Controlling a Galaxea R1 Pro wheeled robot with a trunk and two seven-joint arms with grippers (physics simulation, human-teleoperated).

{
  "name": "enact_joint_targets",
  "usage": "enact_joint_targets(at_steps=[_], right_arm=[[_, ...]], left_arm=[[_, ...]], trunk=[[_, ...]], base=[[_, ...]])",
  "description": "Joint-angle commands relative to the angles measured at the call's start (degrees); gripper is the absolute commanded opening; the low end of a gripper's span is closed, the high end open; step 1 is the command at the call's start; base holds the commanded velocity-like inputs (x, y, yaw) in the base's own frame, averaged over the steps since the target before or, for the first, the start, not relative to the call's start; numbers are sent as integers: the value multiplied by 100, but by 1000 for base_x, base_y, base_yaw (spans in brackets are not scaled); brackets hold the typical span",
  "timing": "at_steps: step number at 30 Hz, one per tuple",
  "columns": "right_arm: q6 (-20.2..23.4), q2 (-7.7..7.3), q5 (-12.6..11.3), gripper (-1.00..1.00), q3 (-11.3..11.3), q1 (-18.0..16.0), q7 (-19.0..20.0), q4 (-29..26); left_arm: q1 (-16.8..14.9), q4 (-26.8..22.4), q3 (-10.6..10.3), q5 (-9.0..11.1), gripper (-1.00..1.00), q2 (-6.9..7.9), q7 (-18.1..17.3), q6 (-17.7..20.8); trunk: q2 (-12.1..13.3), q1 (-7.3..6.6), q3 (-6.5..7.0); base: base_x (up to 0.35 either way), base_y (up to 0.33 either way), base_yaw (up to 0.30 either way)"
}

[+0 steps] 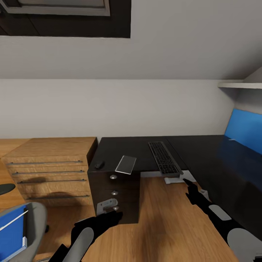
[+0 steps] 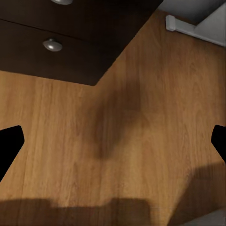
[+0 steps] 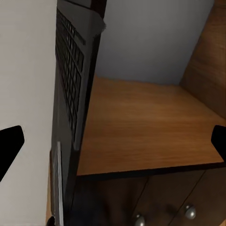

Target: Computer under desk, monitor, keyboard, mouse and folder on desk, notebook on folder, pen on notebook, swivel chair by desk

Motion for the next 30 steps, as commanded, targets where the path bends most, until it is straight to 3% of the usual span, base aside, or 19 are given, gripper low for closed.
enact_joint_targets(at_steps=[1, 7, 12, 22, 27, 30], right_arm=[[1, -5, -53, 100, 44, -5, 17, -3], [-18, -12, -48, 100, 43, -5, 18, -10], [-21, -12, -48, 100, 45, -5, 18, -18], [-18, -10, -48, 100, 53, -5, 29, -26], [0, -8, -54, 100, 59, -5, 134, -46], [11, -8, -52, 100, 59, -5, 388, -48]], left_arm=[[24, -73, -15, 55, 100, 4, 59, -3], [212, -150, -236, 52, 100, 4, 60, -86], [263, -157, -450, 52, 100, 4, 88, -434], [274, -153, -493, 52, 100, 9, 94, -504], [275, -153, -477, 52, 100, 13, 94, -507], [275, -153, -477, 50, 100, 13, 96, -506]], trunk=[[-45, 22, -24], [-285, 154, -132], [-486, 264, -222], [-887, 483, -402], [-887, 483, -402], [-887, 483, -402]], base=[[0, 0, 0], [0, 0, 0], [0, 0, 0], [0, 0, 0], [0, 0, 0], [0, 0, 0]])
